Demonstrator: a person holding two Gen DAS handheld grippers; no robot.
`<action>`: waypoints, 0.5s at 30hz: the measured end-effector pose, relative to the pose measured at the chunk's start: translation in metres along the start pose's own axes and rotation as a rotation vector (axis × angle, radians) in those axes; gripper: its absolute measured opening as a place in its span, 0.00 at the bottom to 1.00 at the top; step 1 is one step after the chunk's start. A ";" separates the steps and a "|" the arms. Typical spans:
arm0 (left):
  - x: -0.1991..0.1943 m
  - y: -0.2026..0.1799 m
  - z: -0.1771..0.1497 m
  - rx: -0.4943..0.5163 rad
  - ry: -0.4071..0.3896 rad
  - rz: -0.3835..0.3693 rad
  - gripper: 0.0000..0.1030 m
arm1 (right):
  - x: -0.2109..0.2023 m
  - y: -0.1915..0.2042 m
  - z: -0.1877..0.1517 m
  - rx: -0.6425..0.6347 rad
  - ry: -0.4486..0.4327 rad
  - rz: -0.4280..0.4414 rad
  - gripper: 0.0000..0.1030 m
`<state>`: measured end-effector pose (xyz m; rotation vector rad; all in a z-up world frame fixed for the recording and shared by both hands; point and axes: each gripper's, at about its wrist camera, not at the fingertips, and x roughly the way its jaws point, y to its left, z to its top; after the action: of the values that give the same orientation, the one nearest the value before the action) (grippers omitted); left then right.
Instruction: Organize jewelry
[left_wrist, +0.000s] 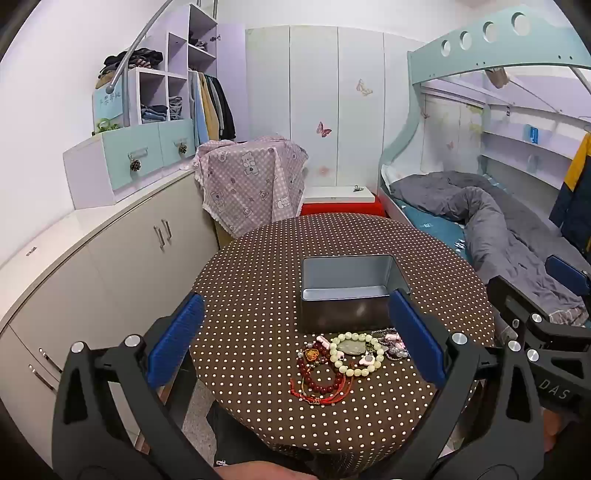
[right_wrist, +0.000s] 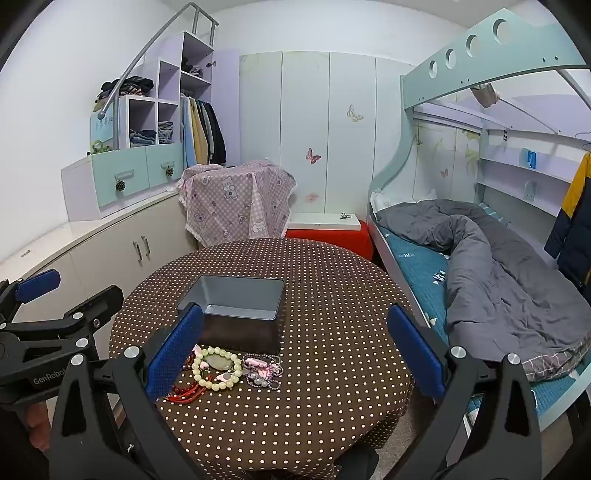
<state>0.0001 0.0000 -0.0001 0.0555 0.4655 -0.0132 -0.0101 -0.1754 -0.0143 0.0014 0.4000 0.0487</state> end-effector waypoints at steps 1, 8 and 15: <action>0.000 0.000 0.000 0.000 0.001 0.000 0.94 | 0.000 0.000 0.000 0.001 0.001 0.000 0.92; 0.001 0.000 0.000 -0.001 0.005 -0.001 0.94 | 0.002 0.000 -0.001 0.003 0.004 0.002 0.92; 0.010 0.002 -0.006 0.001 0.019 -0.020 0.94 | 0.002 0.001 -0.001 0.007 0.005 0.001 0.92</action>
<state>0.0061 0.0021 -0.0099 0.0516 0.4850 -0.0323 -0.0090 -0.1746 -0.0162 0.0082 0.4054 0.0480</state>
